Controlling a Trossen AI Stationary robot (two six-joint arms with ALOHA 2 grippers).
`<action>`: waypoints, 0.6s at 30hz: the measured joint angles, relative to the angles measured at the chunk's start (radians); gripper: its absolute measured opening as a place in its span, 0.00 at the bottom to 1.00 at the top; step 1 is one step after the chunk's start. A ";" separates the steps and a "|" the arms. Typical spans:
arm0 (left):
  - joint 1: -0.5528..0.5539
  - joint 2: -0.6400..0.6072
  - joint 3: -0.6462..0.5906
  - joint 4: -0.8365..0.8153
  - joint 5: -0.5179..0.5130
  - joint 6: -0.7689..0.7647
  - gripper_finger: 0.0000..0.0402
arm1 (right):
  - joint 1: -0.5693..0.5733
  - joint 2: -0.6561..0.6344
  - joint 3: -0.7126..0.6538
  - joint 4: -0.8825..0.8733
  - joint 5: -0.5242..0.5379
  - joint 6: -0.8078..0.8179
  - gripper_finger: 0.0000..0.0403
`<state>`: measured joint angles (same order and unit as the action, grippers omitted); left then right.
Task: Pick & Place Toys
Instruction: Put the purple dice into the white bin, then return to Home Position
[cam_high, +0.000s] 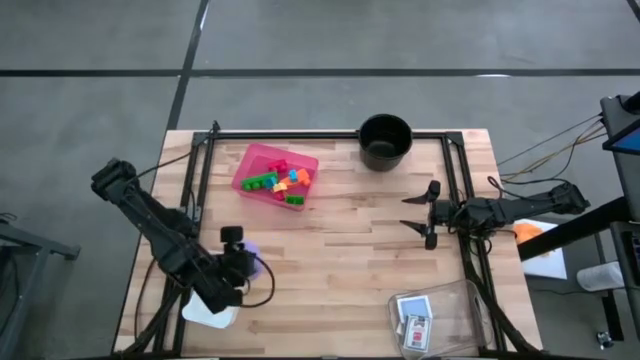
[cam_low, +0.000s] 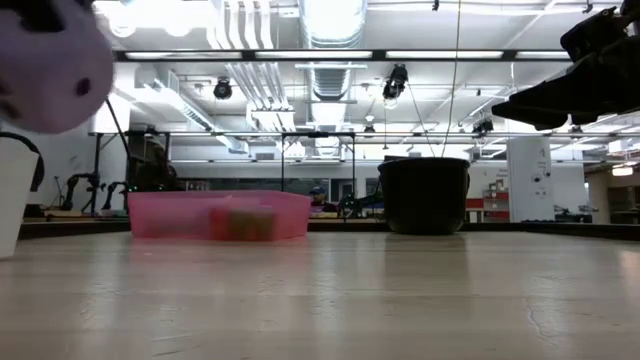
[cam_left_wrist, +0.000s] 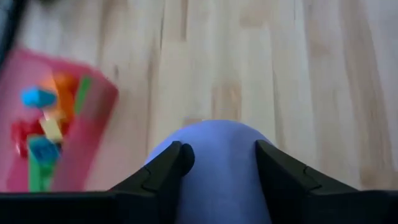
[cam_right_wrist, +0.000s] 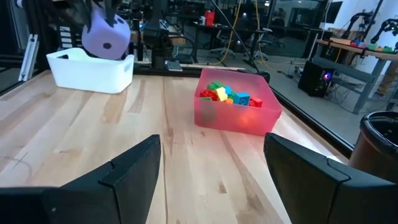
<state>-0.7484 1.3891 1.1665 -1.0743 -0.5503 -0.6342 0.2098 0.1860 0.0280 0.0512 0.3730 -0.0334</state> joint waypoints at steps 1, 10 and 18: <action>-0.011 -0.004 -0.004 -0.023 0.025 -0.025 0.42 | 0.000 0.000 0.000 0.000 0.000 0.000 0.71; -0.103 -0.012 -0.053 -0.066 0.081 -0.179 0.57 | 0.000 0.000 0.000 0.000 0.000 0.000 0.71; -0.107 -0.012 -0.053 -0.122 0.110 -0.380 0.96 | 0.000 0.000 0.000 0.000 0.000 0.000 0.71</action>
<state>-0.8556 1.3769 1.1139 -1.1968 -0.4408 -1.0139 0.2096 0.1856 0.0280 0.0513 0.3729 -0.0334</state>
